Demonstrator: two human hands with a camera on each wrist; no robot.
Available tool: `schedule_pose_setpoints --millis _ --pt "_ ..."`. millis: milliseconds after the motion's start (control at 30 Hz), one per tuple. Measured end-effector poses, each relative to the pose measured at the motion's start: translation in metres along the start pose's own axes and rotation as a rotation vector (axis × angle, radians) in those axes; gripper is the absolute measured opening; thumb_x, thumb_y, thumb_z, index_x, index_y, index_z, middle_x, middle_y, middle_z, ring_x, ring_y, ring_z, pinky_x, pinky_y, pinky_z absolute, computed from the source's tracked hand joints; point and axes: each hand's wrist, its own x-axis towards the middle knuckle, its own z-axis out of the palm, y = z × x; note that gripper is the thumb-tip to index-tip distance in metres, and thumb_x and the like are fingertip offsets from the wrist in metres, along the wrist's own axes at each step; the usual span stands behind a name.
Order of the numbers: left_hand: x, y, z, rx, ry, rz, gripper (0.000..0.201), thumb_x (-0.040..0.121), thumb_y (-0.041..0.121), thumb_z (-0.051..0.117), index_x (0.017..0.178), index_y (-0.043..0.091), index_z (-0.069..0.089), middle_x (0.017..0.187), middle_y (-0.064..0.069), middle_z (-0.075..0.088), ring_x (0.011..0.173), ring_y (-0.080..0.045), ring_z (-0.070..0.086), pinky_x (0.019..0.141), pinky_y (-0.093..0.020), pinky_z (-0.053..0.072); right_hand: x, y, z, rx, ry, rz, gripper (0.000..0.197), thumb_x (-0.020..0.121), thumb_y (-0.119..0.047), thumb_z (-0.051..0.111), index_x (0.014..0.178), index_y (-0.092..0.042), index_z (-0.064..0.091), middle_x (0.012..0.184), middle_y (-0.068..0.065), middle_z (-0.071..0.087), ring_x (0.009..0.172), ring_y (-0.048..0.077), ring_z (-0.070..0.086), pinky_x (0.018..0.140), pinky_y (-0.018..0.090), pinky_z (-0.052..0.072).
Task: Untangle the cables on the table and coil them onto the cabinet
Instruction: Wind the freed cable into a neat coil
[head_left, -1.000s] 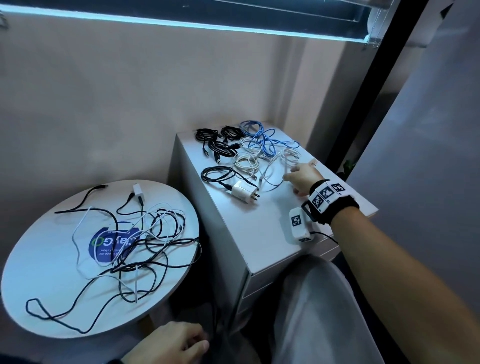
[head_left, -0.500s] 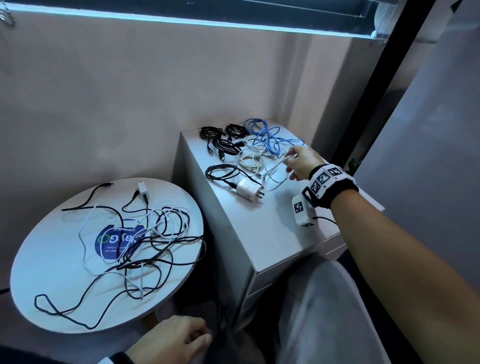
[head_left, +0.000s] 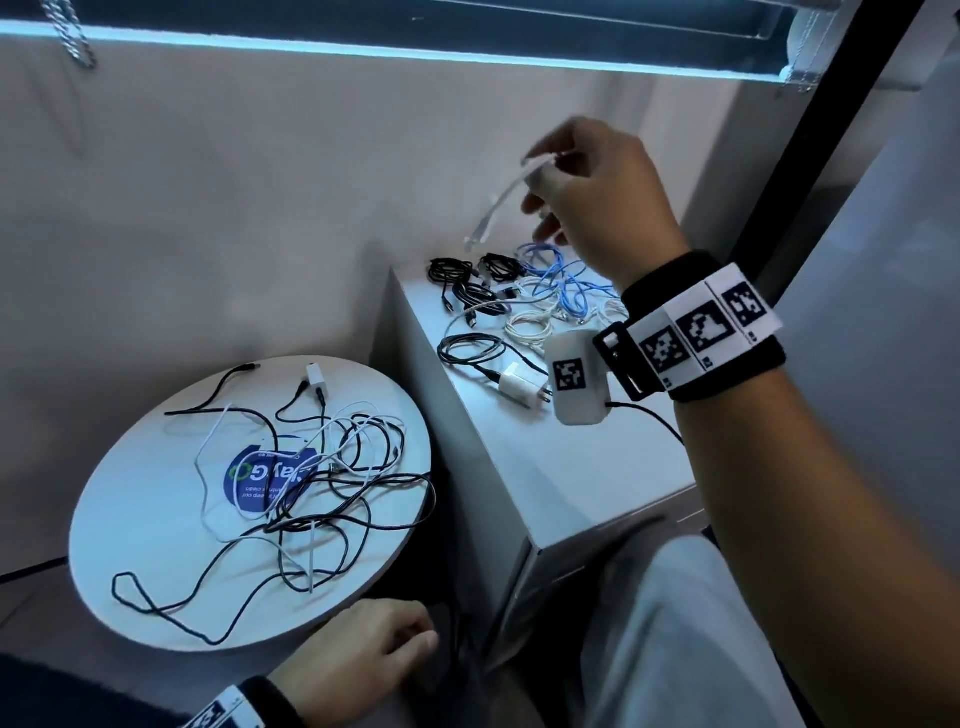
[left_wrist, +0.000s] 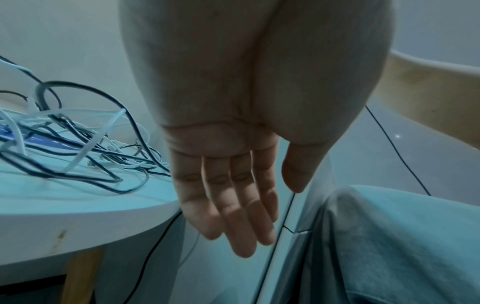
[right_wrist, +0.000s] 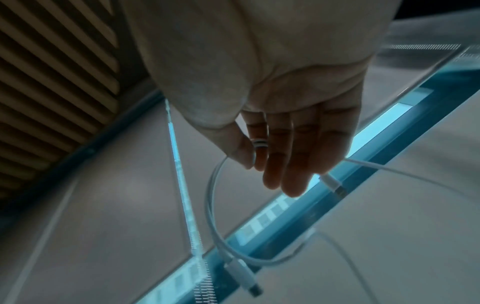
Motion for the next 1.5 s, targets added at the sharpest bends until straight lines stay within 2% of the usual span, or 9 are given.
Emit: schedule_pose_setpoints --millis 200,367,500,733,867,1000,1167,1333,1500 --pt "-0.011 0.003 -0.050 -0.333 0.348 0.046 0.022 0.096 0.040 0.061 0.083 0.024 0.070 0.076 0.003 0.072 0.069 -0.011 0.066 0.067 -0.029 0.052 -0.025 -0.064 0.035 0.295 -0.194 -0.144 0.017 0.096 -0.005 0.048 0.099 -0.012 0.063 0.081 0.005 0.073 0.063 0.023 0.068 0.057 0.030 0.051" --pt "-0.025 -0.012 -0.109 -0.988 0.801 -0.082 0.034 0.101 0.027 0.049 0.091 0.003 0.072 0.080 -0.017 0.070 0.072 -0.030 0.064 0.063 -0.034 0.054 -0.050 -0.052 0.080 0.741 -0.612 0.035 0.029 0.079 0.000 0.038 0.096 -0.004 0.062 0.089 0.019 0.071 0.067 0.031 0.063 0.068 0.039 0.046" --pt "-0.035 -0.018 -0.124 -1.269 0.725 0.072 0.055 0.104 0.045 0.034 0.116 0.001 0.066 0.113 -0.024 0.070 0.097 -0.035 0.069 0.079 -0.042 0.056 -0.081 -0.017 0.120 0.883 -0.848 0.212 0.026 0.085 -0.008 0.038 0.096 -0.003 0.061 0.094 0.021 0.070 0.071 0.032 0.063 0.067 0.039 0.049" --pt "-0.031 -0.001 -0.110 -0.805 0.708 0.125 0.029 0.095 0.027 0.063 0.113 0.004 0.066 0.096 -0.007 0.076 0.085 -0.018 0.072 0.076 -0.024 0.055 -0.116 0.027 0.159 0.923 -0.798 0.417 0.027 0.102 -0.004 0.043 0.128 0.000 0.049 0.111 0.021 0.068 0.067 0.027 0.068 0.065 0.034 0.058" --pt "-0.028 0.004 -0.097 -0.378 0.761 0.108 0.031 0.089 0.047 0.068 0.110 0.024 0.067 0.103 0.013 0.071 0.101 -0.004 0.066 0.087 -0.014 0.045 -0.130 0.040 0.171 1.109 -0.653 0.574 0.012 0.103 -0.003 0.042 0.112 -0.006 0.051 0.122 0.020 0.068 0.082 0.026 0.072 0.076 0.034 0.060" --pt "-0.016 0.004 -0.080 -0.084 0.979 0.113 0.051 0.083 0.045 0.076 0.124 0.017 0.063 0.115 0.006 0.063 0.112 -0.014 0.060 0.096 -0.024 0.045 -0.138 0.045 0.179 1.189 -0.590 0.614 0.009 0.104 -0.006 0.044 0.107 -0.011 0.050 0.132 0.014 0.065 0.090 0.023 0.070 0.083 0.032 0.059" --pt "-0.006 0.005 -0.073 0.206 1.140 0.155 0.023 0.089 0.022 0.073 0.111 0.013 0.075 0.121 -0.008 0.060 0.114 -0.022 0.055 0.099 -0.034 0.043 -0.141 0.051 0.186 1.176 -0.554 0.627 0.012 0.104 -0.005 0.045 0.114 -0.011 0.049 0.134 0.010 0.064 0.100 0.027 0.067 0.088 0.035 0.055" --pt "-0.007 0.000 -0.083 -0.049 1.051 0.033 0.011 0.101 0.007 0.052 0.101 0.011 0.062 0.093 0.015 0.064 0.086 -0.009 0.060 0.079 -0.023 0.047 -0.139 0.053 0.185 0.976 -0.623 0.595 0.022 0.106 -0.004 0.041 0.122 -0.017 0.048 0.118 0.012 0.070 0.077 0.027 0.072 0.066 0.034 0.061" --pt "-0.015 -0.015 -0.107 -0.209 1.011 -0.129 0.014 0.104 0.028 0.053 0.102 0.018 0.062 0.074 0.004 0.059 0.064 -0.005 0.050 0.062 -0.020 0.041 -0.132 0.068 0.185 0.282 -0.577 0.300 0.034 0.095 -0.002 0.039 0.111 -0.026 0.058 0.072 0.002 0.071 0.041 0.007 0.041 0.043 0.023 0.033"
